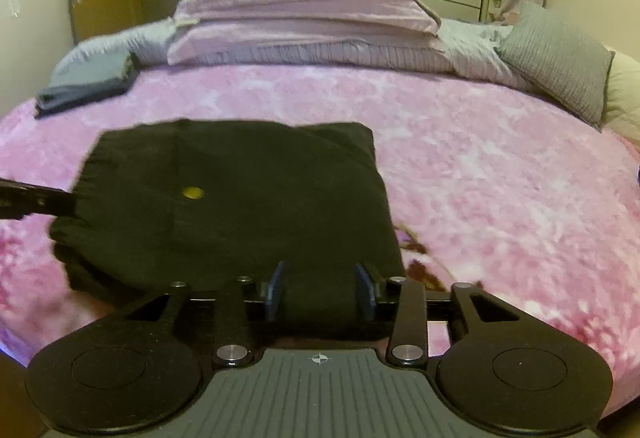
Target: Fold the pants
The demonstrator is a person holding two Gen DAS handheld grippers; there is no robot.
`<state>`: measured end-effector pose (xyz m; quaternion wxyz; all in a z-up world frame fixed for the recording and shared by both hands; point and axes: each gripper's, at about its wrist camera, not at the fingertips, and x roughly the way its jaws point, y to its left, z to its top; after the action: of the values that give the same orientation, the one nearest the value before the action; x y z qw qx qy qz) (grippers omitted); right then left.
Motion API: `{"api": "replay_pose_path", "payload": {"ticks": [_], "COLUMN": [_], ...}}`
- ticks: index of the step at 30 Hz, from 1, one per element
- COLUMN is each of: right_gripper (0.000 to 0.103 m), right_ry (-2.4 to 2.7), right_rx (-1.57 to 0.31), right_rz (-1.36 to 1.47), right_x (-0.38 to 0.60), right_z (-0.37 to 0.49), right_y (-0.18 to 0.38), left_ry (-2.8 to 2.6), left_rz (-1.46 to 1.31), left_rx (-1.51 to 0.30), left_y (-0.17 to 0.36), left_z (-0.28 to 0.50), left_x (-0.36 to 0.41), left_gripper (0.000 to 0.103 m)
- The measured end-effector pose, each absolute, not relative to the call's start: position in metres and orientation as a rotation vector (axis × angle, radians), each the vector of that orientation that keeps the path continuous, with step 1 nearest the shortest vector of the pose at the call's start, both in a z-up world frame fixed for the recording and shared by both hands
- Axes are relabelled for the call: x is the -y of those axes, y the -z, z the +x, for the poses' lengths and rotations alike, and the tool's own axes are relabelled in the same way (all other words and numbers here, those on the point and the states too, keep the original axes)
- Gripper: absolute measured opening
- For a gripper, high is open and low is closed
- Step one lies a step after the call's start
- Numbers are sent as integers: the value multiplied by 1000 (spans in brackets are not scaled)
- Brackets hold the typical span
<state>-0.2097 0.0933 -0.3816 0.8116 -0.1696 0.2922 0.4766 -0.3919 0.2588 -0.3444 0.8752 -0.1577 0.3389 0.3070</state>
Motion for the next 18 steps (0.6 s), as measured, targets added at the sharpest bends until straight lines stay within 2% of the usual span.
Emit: {"api": "replay_pose_path", "payload": {"ticks": [7,13,18], "right_gripper": [44,45,46], "right_ry": [-1005,-983,-956], "right_rx": [-612,-593,-651], "right_rz": [-337,-324,-277], "right_x": [-76,-59,-47], "right_z": [-233,-251,-254], "right_y": [365,354,352], "left_ry": [-616,-573,-524], "left_rz": [-317,-330,-366], "left_rx": [-672,-637,-610], "left_y": [330,327,330], "left_z": [-406,-426,-439], "left_x": [-243,-231,-239], "left_gripper": [9,14,14]}}
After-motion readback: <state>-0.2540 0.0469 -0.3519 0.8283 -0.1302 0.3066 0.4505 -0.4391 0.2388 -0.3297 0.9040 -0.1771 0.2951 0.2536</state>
